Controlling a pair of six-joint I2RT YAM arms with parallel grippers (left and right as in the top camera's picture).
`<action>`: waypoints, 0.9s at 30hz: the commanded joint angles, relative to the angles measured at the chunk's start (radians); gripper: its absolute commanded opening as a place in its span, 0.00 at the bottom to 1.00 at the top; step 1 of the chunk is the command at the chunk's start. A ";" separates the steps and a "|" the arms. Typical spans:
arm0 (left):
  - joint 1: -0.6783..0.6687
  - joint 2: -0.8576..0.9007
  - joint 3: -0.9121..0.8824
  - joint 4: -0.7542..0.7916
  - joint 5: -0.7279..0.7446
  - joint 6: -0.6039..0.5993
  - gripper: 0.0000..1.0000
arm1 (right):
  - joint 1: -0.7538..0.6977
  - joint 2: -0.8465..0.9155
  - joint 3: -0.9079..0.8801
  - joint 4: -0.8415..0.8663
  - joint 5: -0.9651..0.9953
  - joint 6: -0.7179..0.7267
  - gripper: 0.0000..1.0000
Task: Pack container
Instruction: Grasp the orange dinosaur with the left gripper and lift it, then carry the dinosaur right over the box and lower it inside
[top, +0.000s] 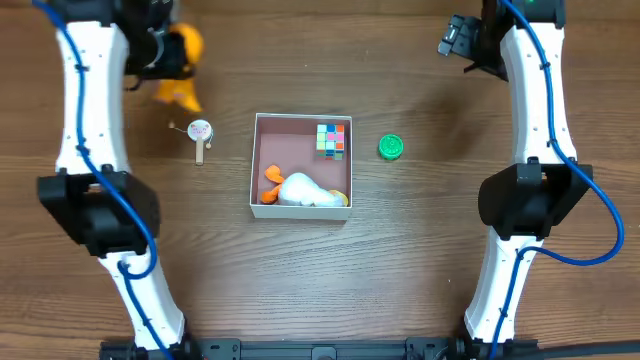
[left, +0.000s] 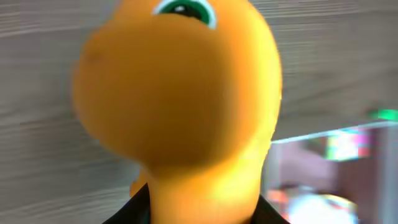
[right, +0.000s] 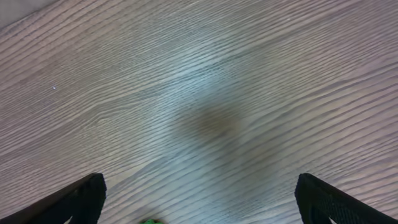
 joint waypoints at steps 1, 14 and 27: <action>-0.114 -0.001 0.044 -0.037 0.139 -0.132 0.36 | -0.004 -0.012 0.030 0.004 0.017 0.005 1.00; -0.418 -0.001 -0.093 -0.183 -0.151 -0.451 0.40 | -0.004 -0.012 0.030 0.004 0.017 0.005 1.00; -0.422 -0.001 -0.244 -0.135 -0.152 -0.472 0.44 | -0.004 -0.012 0.030 0.004 0.017 0.005 1.00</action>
